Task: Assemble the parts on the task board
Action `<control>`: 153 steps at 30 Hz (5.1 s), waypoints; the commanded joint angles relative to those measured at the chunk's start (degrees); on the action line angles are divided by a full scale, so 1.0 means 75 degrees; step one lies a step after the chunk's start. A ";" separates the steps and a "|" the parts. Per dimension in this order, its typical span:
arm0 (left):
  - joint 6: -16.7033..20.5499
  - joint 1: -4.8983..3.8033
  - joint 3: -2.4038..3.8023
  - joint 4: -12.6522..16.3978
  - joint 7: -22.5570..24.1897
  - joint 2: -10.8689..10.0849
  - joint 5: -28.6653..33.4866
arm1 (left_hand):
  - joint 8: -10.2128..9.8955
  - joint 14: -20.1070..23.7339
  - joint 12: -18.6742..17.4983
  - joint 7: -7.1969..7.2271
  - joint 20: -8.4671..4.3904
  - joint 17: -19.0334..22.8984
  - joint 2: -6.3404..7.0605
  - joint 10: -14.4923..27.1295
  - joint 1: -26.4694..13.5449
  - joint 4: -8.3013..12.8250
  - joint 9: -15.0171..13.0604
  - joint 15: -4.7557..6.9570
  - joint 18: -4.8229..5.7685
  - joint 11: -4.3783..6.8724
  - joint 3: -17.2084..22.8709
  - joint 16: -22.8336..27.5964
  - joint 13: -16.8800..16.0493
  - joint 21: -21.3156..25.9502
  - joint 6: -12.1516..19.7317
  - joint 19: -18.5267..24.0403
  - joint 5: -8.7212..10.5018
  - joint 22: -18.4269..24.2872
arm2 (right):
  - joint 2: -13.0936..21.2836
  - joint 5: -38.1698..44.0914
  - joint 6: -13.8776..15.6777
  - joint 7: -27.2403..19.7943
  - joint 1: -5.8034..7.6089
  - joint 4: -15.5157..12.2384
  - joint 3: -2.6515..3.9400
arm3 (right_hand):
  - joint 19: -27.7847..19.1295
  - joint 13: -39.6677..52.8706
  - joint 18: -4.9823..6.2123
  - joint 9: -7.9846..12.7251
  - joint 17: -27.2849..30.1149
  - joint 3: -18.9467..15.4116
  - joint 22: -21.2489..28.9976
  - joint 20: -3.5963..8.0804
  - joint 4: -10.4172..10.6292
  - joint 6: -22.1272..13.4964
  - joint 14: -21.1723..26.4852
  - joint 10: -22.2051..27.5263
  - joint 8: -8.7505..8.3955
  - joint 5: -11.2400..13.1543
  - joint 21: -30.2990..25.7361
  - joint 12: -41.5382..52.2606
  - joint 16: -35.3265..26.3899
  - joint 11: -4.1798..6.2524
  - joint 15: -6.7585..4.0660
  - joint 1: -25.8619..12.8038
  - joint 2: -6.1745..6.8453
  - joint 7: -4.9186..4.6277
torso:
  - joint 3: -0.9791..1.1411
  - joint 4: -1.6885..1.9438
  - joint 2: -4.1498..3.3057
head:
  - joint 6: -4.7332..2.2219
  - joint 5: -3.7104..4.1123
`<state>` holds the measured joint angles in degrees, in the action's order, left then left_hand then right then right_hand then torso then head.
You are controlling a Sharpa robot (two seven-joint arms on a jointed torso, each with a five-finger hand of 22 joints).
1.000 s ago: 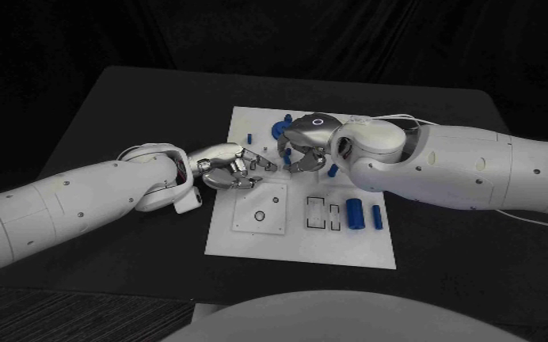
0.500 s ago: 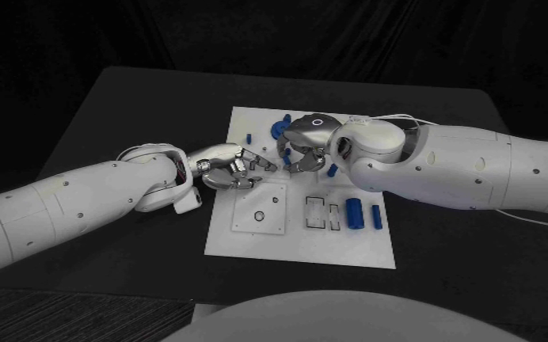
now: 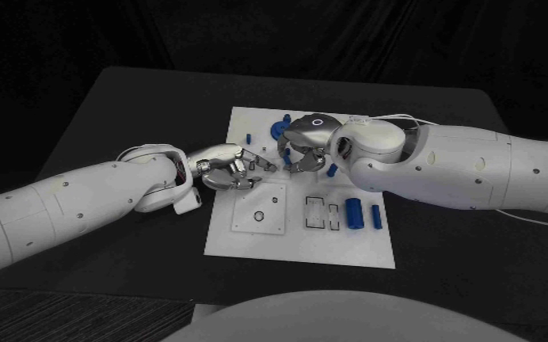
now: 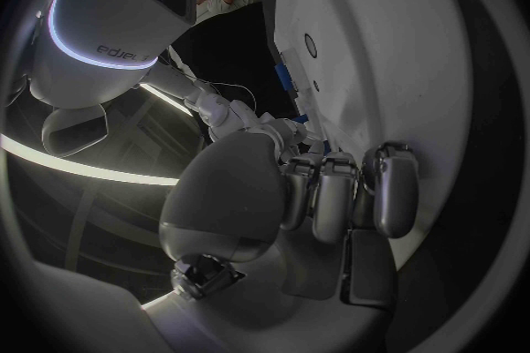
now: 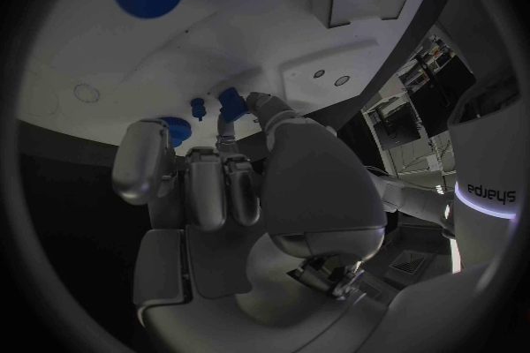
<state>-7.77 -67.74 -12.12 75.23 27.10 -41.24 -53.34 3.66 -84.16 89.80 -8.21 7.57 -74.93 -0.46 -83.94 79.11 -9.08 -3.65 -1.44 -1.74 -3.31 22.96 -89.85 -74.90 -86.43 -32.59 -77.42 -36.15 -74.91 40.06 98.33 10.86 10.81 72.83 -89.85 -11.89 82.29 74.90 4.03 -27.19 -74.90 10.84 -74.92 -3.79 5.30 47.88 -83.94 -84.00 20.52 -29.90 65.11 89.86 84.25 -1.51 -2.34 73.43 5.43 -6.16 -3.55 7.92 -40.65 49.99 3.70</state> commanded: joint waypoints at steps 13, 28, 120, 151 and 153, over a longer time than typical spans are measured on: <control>-0.0094 0.0044 -0.0005 -0.0001 0.0002 0.0016 0.0024 | -0.0027 -0.0779 0.0026 0.0018 0.0023 -0.2009 -0.0066 -0.0808 -0.0007 0.0023 0.0029 -0.0010 -0.0128 -0.0047 0.0046 -0.0020 -0.2013 0.0046 0.0189 0.0072 0.0033 -0.0992 | 0.0015 0.0052 0.0414 -0.0046 -0.0004 -0.0131 0.0003 | -0.0069 0.2013 0.0127 -0.0005 -0.0927 0.0048 -0.1120 0.0010 0.0022 -0.0044 -0.0537 -0.0799 -0.0051 0.0086 -0.0083 0.0019 -0.0061 -0.0027 -0.0001 -0.0011 0.0001 -0.0008 | -0.0002 0.0001 0.0001 | 0.0002 -0.0004; -0.0071 0.0058 -0.0005 -0.0024 -0.0060 0.0020 0.0024 | -0.0066 -0.0779 0.0026 0.0012 0.0032 -0.2009 -0.0112 -0.0808 -0.0004 0.0032 0.0048 -0.0016 -0.0140 -0.0049 0.0093 -0.0020 -0.2013 0.0067 0.0303 0.0124 0.0029 -0.0971 | 0.0016 0.0052 0.0401 -0.0117 -0.0004 -0.0172 0.0003 | -0.0071 0.2013 0.0129 -0.0006 -0.0907 0.0049 -0.1118 0.0008 0.0021 -0.0040 -0.0532 -0.0799 -0.0052 0.0095 -0.0090 0.0019 -0.0076 -0.0029 0.0000 -0.0012 0.0000 -0.0009 | -0.0001 0.0000 0.0000 | 0.0002 -0.0006; -0.0270 0.0109 -0.0005 -0.0111 -0.0240 0.0120 0.0024 | -0.0073 -0.0779 0.0026 -0.0156 0.0107 -0.2009 -0.0138 -0.0808 -0.0045 0.0106 0.0097 -0.0111 -0.0163 -0.0178 0.0217 -0.0020 -0.2013 0.0136 0.0797 0.0249 0.0046 -0.0941 | -0.0005 0.0052 0.0120 0.0062 -0.0011 -0.0047 0.0003 | -0.0070 0.2013 0.0133 -0.0035 -0.0907 0.0119 -0.1115 0.0008 -0.0051 0.0075 -0.0534 -0.0799 -0.0027 0.0100 -0.0109 0.0019 -0.0078 -0.0011 -0.0010 0.0067 -0.0031 0.0016 | 0.0000 0.0000 0.0011 | 0.0002 0.0003; -0.0294 0.0111 -0.0005 -0.0113 -0.0257 0.0114 0.0024 | -0.0062 -0.0779 0.0026 -0.0163 0.0112 -0.2009 -0.0139 -0.0808 -0.0045 0.0109 0.0090 -0.0117 -0.0165 -0.0184 0.0221 -0.0020 -0.2013 0.0141 0.0743 0.0261 0.0046 -0.0936 | -0.0056 0.0052 -0.0030 0.0101 -0.0016 -0.0064 0.0002 | -0.0070 0.2013 0.0134 -0.0017 -0.0879 0.0121 -0.1110 0.0000 -0.0116 -0.0012 -0.0530 -0.0799 -0.0149 0.0515 -0.0147 0.0019 -0.0102 -0.0037 0.0006 0.0061 0.0001 -0.0020 | -0.0005 0.0001 0.0004 | 0.0002 -0.0007; -0.0298 0.0111 -0.0005 -0.0114 -0.0261 0.0114 0.0024 | -0.0062 -0.0779 0.0026 -0.0163 0.0112 -0.2009 -0.0139 -0.0808 -0.0045 0.0109 0.0090 -0.0117 -0.0165 -0.0184 0.0221 -0.0020 -0.2013 0.0141 0.0743 0.0261 0.0046 -0.0936 | -0.0059 0.0052 -0.0038 0.0104 -0.0016 -0.0063 0.0002 | -0.0067 0.2013 0.0133 -0.0008 -0.0880 0.0119 -0.1112 -0.0003 -0.0120 -0.0025 -0.0531 -0.0799 -0.0172 0.0589 -0.0144 0.0019 -0.0102 -0.0042 0.0010 0.0057 -0.0001 -0.0025 | -0.0005 0.0000 0.0004 | 0.0002 -0.0006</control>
<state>-8.75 -67.43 -11.82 74.33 26.47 -40.56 -52.75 2.99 -84.05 89.80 -9.02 8.28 -74.93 -1.13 -84.12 78.90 -8.37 -2.92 -1.96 -3.94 -4.30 24.29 -89.85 -74.91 -85.53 -26.83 -75.89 -36.16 -74.92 39.65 98.34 11.24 10.59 72.81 -90.23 -11.90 82.08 74.91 4.02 -27.32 -74.90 11.79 -74.94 -3.58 4.66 47.78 -83.94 -84.00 19.40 -25.68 64.23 89.86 83.86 -1.51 -2.34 73.67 5.19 -6.27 -3.59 7.96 -40.64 49.99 3.67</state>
